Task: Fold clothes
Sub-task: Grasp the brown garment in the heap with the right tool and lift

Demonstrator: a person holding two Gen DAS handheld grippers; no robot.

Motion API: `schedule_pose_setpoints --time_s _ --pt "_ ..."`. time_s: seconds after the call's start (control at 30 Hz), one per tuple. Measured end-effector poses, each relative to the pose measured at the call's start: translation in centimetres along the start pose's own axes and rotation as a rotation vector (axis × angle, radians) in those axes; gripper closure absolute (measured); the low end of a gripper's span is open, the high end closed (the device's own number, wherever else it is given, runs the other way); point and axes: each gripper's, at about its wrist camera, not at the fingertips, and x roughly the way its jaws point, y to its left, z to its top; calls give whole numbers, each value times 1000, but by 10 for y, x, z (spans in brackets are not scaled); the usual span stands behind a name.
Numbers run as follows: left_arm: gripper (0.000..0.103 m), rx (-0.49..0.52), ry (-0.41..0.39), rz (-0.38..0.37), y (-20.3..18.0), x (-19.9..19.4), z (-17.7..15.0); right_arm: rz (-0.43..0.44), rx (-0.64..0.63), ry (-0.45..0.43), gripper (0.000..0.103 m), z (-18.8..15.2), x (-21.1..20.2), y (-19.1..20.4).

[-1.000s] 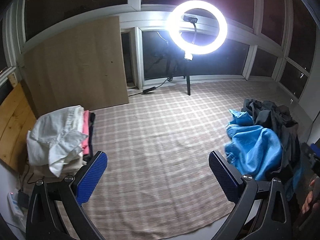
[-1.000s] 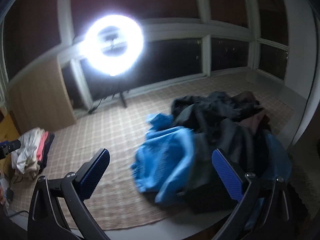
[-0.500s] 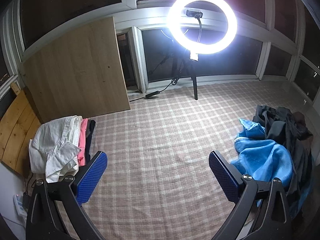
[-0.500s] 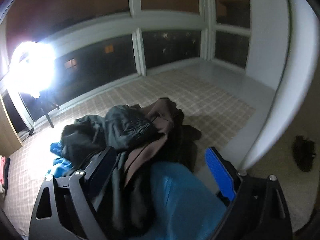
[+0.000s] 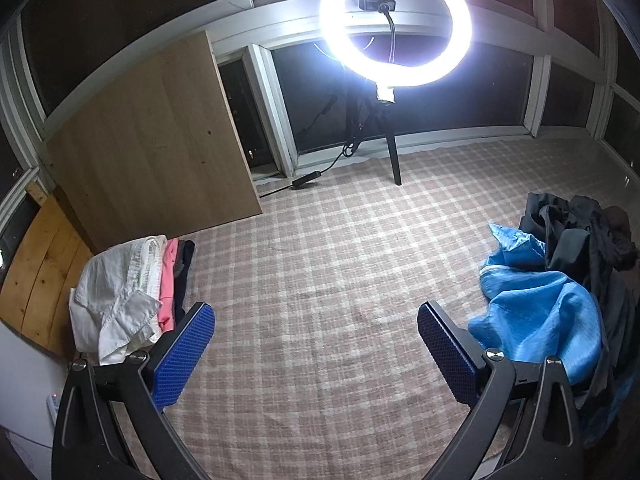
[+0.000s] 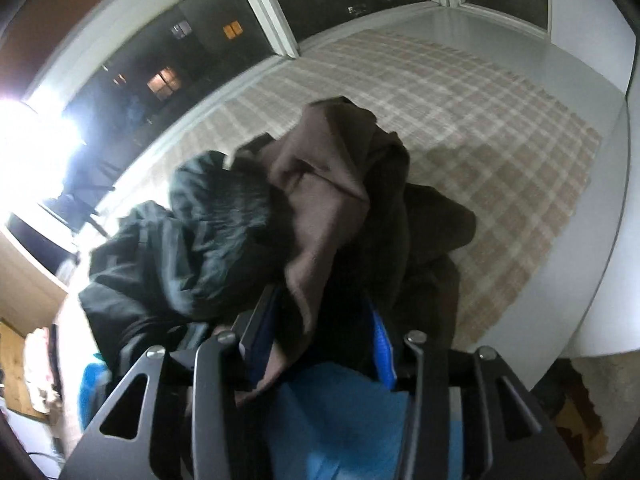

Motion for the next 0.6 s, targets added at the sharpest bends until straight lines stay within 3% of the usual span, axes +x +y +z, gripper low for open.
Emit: schedule_pose_setpoints --time_s 0.07,0.23,0.6 --pt "1 6 14 -19 -5 4 0 18 -1 -29 99 6 7 0" --pt "1 22 14 -42 -12 5 2 125 60 -202 99 41 -43 12" --pt "1 -32 -68 -107 18 -14 3 214 -123 -640 101 147 -272 155"
